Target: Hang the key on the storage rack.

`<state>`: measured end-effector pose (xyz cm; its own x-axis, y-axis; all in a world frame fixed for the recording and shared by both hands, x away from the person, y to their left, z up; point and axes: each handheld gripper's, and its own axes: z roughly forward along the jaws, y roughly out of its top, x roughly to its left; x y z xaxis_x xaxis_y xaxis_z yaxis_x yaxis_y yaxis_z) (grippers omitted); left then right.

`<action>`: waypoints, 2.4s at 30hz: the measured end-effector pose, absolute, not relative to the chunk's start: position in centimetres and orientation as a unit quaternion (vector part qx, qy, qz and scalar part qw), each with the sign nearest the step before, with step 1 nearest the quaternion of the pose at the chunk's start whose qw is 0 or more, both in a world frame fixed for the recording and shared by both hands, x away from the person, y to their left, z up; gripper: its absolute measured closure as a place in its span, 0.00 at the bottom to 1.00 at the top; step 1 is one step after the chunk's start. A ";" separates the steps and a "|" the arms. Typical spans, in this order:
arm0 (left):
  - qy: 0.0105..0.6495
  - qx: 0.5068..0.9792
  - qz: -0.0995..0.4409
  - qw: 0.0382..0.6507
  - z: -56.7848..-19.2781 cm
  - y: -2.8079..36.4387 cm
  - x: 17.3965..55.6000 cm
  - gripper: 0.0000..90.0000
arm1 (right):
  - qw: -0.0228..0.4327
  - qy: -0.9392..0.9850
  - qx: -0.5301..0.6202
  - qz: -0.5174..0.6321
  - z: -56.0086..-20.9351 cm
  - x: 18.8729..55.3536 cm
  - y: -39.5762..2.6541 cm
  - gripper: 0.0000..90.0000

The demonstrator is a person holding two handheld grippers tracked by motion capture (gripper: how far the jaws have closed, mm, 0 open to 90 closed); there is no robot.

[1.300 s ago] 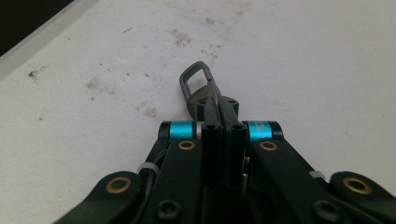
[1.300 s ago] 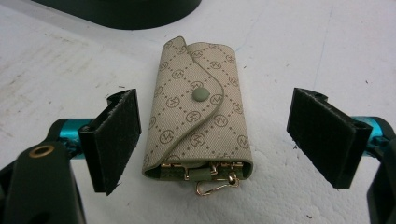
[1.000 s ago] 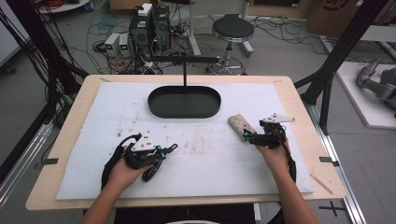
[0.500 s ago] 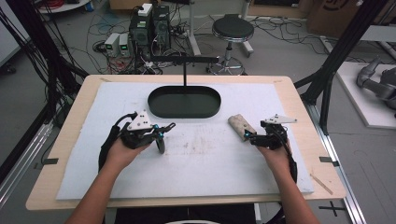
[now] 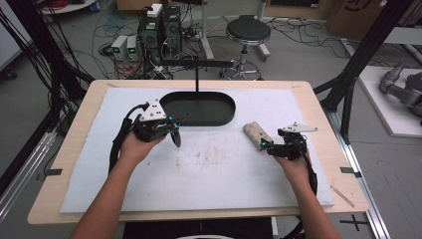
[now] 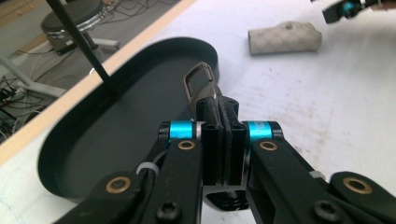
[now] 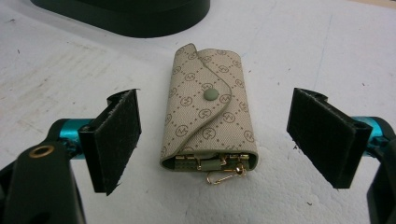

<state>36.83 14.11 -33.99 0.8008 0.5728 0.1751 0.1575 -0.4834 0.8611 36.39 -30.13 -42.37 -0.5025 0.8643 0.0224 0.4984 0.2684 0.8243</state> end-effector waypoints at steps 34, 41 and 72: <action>0.288 0.787 0.313 0.448 -28.7 12.9 46.4 0.98 | 0.221 0.763 0.449 0.409 -42.5 36.6 -30.4 0.20; 0.299 0.796 0.325 0.415 -29.2 12.1 47.9 0.98 | 0.222 0.761 0.452 0.409 -42.4 36.5 -30.5 0.20; 0.313 0.803 0.325 0.388 -31.4 9.7 50.5 0.97 | 0.220 0.759 0.453 0.412 -42.4 36.5 -31.1 0.20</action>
<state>50.54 9.74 -31.37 0.5925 0.7555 0.2795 0.2505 -0.5026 0.8274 36.52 -31.09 -42.41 -0.4917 0.8699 0.0391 0.5064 0.2492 0.8255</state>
